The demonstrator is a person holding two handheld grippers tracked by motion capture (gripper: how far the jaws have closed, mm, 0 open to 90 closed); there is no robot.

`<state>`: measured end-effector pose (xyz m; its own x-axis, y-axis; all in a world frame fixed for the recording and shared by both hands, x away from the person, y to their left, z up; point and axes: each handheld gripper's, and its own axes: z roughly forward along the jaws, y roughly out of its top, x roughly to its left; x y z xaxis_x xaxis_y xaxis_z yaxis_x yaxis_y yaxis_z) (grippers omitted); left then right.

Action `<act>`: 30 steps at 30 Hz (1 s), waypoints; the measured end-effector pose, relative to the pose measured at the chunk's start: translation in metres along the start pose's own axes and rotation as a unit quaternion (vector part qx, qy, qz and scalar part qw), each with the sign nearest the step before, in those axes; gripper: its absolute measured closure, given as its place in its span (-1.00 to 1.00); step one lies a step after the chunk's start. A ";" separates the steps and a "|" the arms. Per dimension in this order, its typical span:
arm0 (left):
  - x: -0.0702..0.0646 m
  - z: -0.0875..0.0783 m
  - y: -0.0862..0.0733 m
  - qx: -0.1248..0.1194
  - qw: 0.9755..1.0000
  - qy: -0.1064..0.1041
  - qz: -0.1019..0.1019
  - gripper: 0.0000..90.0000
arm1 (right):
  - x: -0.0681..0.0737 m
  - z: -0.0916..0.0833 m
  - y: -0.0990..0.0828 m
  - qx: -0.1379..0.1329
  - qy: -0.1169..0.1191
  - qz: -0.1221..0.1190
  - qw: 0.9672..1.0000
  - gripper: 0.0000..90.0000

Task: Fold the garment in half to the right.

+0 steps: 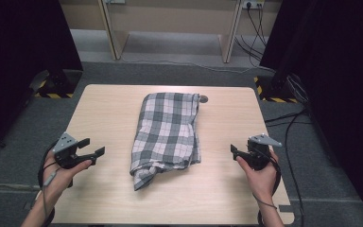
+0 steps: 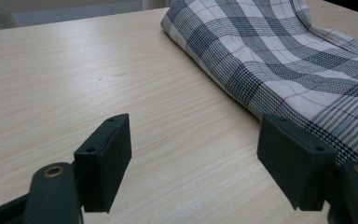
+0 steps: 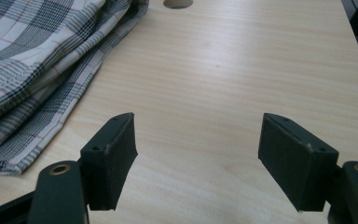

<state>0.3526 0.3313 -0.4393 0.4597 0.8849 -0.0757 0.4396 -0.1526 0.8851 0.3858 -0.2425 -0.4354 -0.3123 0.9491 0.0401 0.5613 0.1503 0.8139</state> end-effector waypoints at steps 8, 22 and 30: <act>0.000 -0.004 -0.009 -0.007 1.000 -0.002 -0.002 -0.43 | -0.004 -0.007 -0.016 0.003 -0.003 0.001 1.000 -0.38; -0.003 -0.013 -0.029 -0.015 1.000 -0.010 0.003 -0.43 | -0.011 -0.018 -0.045 -0.005 -0.007 0.008 1.000 -0.37; -0.007 -0.014 -0.048 -0.026 1.000 -0.005 0.007 -0.42 | -0.016 -0.023 -0.059 -0.021 -0.015 0.019 1.000 -0.35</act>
<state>0.3181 0.3387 -0.4749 0.4736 0.8781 -0.0683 0.3923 -0.1409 0.9090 0.3403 -0.2729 -0.4707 -0.2690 0.9616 0.0545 0.5393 0.1035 0.8357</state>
